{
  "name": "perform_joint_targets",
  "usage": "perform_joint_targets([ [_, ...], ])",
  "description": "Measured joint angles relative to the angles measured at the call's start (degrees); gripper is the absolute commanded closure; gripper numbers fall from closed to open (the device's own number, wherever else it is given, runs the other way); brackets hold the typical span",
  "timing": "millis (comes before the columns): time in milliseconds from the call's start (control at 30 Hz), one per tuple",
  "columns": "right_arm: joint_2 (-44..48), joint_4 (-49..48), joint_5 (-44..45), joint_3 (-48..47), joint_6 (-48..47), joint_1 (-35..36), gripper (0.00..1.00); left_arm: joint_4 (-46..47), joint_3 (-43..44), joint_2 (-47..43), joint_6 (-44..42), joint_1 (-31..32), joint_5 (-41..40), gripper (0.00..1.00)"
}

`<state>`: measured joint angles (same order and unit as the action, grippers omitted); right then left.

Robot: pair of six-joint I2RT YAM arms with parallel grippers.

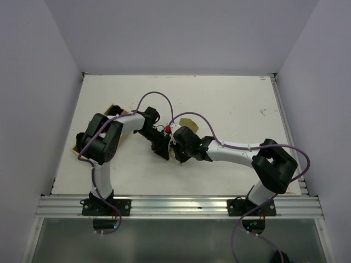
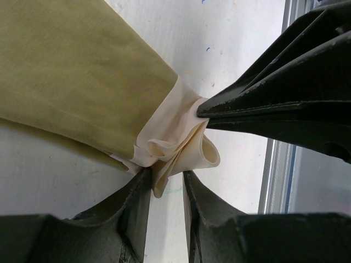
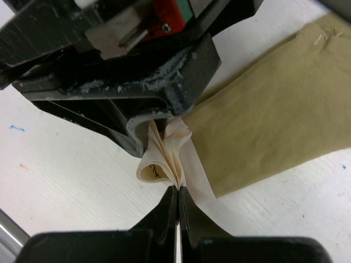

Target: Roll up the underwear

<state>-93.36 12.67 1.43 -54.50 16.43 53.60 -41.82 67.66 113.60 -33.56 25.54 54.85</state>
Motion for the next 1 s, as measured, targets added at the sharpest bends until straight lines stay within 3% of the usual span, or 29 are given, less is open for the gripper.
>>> perform_joint_targets([
  [267,0.00,-2.27,-1.25,0.70,0.17,-1.09,1.00,0.76,-0.07,-1.40,1.55,-0.87,-1.51,0.66],
  [300,0.00,-2.71,-1.40,0.83,0.20,-1.38,1.00,0.76,-0.07,-1.73,1.62,-1.14,-1.75,0.62],
  [333,0.00,-3.08,-1.55,0.94,0.24,-1.66,1.00,0.79,-0.09,-2.10,1.68,-1.40,-2.16,0.47],
  [367,0.00,-3.50,-1.70,1.11,0.28,-1.97,1.00,0.85,-0.15,-2.54,1.84,-1.68,-2.58,0.44],
  [600,-0.02,-4.20,-3.82,1.70,0.72,-3.19,1.00,1.44,-1.40,-6.16,3.13,-4.24,-3.28,0.48],
  [767,-0.13,-4.15,-5.60,2.03,0.90,-3.76,1.00,3.91,-1.73,-7.96,5.53,-5.53,-3.10,0.61],
  [1000,-1.53,-4.22,-8.22,2.03,1.14,-6.25,1.00,6.16,-2.03,-11.61,8.15,-8.81,-6.10,0.63],
])
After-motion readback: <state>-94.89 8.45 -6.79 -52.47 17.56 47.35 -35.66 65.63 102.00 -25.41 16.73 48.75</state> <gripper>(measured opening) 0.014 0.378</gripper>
